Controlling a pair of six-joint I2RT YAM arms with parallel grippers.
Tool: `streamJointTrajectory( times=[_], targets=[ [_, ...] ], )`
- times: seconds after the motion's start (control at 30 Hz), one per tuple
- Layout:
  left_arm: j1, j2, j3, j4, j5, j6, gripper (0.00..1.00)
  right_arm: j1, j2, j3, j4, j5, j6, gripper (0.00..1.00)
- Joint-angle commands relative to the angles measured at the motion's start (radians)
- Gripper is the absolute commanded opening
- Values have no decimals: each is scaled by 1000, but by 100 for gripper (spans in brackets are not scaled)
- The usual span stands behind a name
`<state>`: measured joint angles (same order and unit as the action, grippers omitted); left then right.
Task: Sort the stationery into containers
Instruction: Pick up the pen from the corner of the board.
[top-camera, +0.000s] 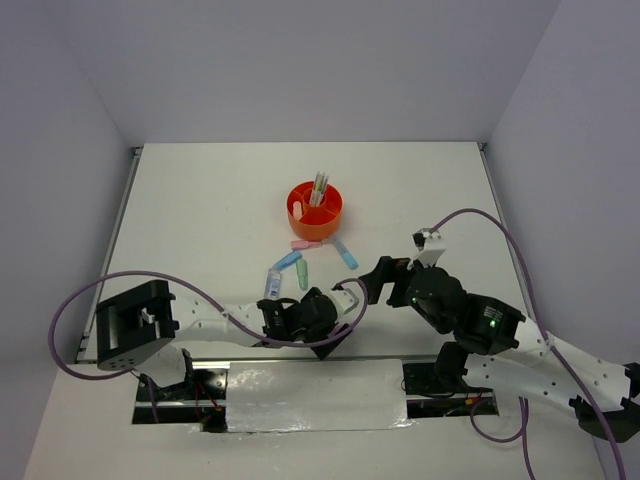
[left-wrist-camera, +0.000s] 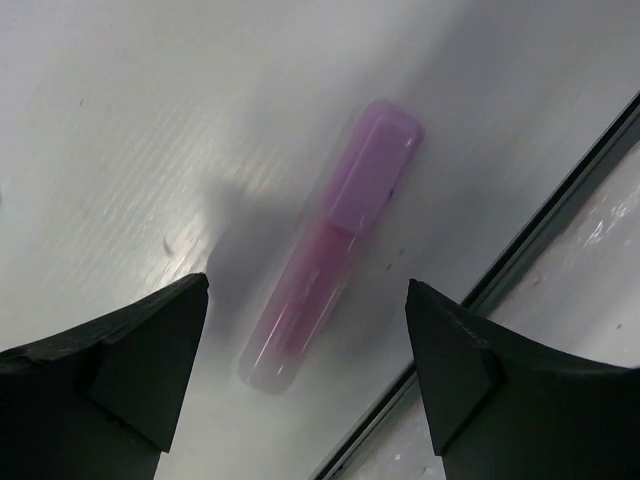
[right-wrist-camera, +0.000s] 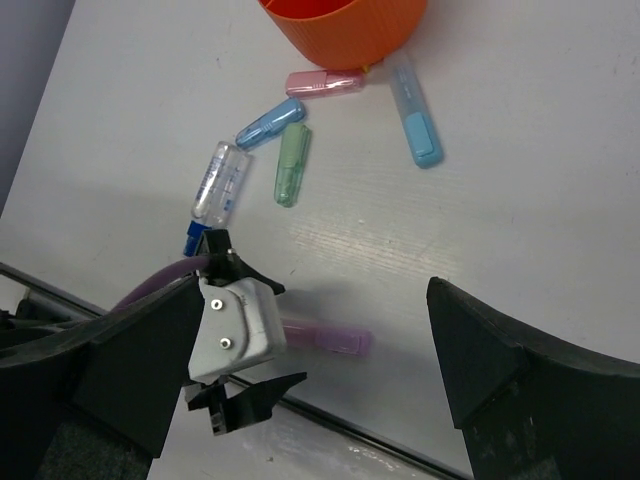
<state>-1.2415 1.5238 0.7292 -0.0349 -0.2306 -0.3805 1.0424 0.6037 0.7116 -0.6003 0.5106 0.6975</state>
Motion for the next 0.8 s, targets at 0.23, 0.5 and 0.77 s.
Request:
streamJointTrajectory(
  times=[0.23,0.5,0.77],
  targets=[
    [-12,102,35,63,103,-17,80,-4,-24,11,-4,5,-27,100],
    [-36,102,27,-51,27,-90,36,-4,-38,-9,23,-1,-29,100],
    [-56,108,9,-71,-62,-147,8,-24,-59,-41,40,26,-9,100]
  ],
)
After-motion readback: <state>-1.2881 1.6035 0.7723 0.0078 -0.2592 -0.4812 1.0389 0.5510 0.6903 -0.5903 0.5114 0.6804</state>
